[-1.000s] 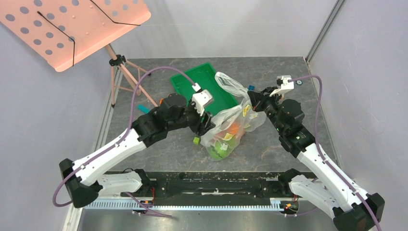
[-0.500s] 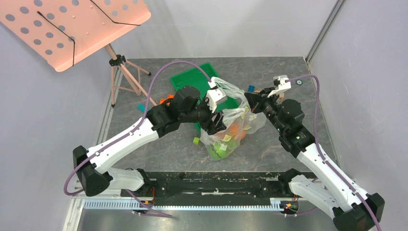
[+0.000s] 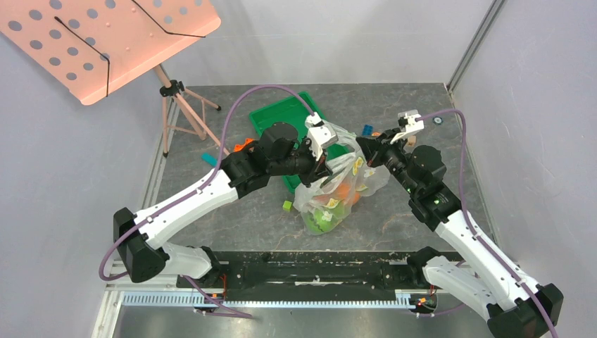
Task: Take the fake fruits out of the plastic bag
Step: Adjust the plastic bag at the center of the board.
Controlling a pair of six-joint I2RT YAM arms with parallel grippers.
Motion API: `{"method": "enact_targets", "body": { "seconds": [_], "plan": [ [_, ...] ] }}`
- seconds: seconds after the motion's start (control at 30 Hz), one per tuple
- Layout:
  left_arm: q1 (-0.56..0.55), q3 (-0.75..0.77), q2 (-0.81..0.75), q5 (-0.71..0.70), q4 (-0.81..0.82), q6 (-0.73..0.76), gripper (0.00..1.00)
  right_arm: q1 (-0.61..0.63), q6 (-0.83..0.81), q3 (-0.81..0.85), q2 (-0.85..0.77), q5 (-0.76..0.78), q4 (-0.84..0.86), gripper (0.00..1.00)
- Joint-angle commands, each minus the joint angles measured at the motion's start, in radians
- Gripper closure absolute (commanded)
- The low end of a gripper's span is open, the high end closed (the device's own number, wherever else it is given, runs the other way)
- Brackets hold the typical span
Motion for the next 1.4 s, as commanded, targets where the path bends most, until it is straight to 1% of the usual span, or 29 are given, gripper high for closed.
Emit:
{"method": "enact_targets", "body": {
  "seconds": [0.0, 0.07, 0.1, 0.2, 0.23, 0.3, 0.4, 0.47, 0.57, 0.7, 0.8, 1.0, 1.17, 1.37],
  "plan": [
    [-0.004, -0.003, -0.082, -0.013, 0.079, 0.014, 0.98, -0.002, -0.114, 0.039, -0.036, -0.035, 0.02, 1.0],
    [-0.004, -0.029, -0.117, 0.0, 0.109, 0.019, 0.98, -0.002, -0.193, 0.047, -0.048, -0.06, 0.013, 0.95],
    [-0.004, -0.047, -0.136, 0.009, 0.124, 0.022, 0.98, -0.002, -0.237, 0.051, -0.058, -0.072, 0.006, 0.88],
    [-0.004, -0.091, -0.175, 0.04, 0.174, 0.031, 0.98, -0.002, -0.386, 0.095, -0.064, -0.122, -0.044, 0.46],
    [-0.003, -0.109, -0.188, 0.045, 0.19, 0.032, 0.98, -0.001, -0.418, 0.117, -0.061, -0.133, -0.069, 0.36],
    [-0.004, -0.135, -0.201, 0.057, 0.214, 0.036, 0.98, -0.002, -0.483, 0.162, -0.045, -0.149, -0.129, 0.24],
    [-0.004, -0.161, -0.211, 0.085, 0.23, 0.048, 0.98, -0.002, -0.56, 0.234, -0.006, -0.197, -0.226, 0.15],
    [-0.003, -0.177, -0.218, 0.087, 0.244, 0.047, 0.98, -0.002, -0.622, 0.284, 0.041, -0.251, -0.314, 0.13],
    [-0.003, -0.186, -0.223, 0.084, 0.253, 0.044, 0.98, -0.002, -0.65, 0.35, 0.105, -0.309, -0.431, 0.11],
    [-0.004, -0.19, -0.22, 0.068, 0.252, 0.044, 0.98, -0.002, -0.649, 0.37, 0.138, -0.401, -0.499, 0.11],
    [-0.004, -0.191, -0.217, 0.045, 0.249, 0.038, 0.98, -0.002, -0.671, 0.373, 0.12, -0.466, -0.551, 0.1],
    [-0.004, -0.204, -0.22, 0.021, 0.255, 0.029, 0.98, -0.002, -0.693, 0.371, 0.063, -0.492, -0.604, 0.07],
    [-0.004, -0.202, -0.217, 0.018, 0.261, 0.022, 0.98, -0.002, -0.733, 0.358, 0.083, -0.555, -0.641, 0.07],
    [-0.004, -0.202, -0.226, 0.036, 0.266, 0.021, 0.98, 0.0, -0.755, 0.338, 0.132, -0.549, -0.588, 0.1]
  ]
}}
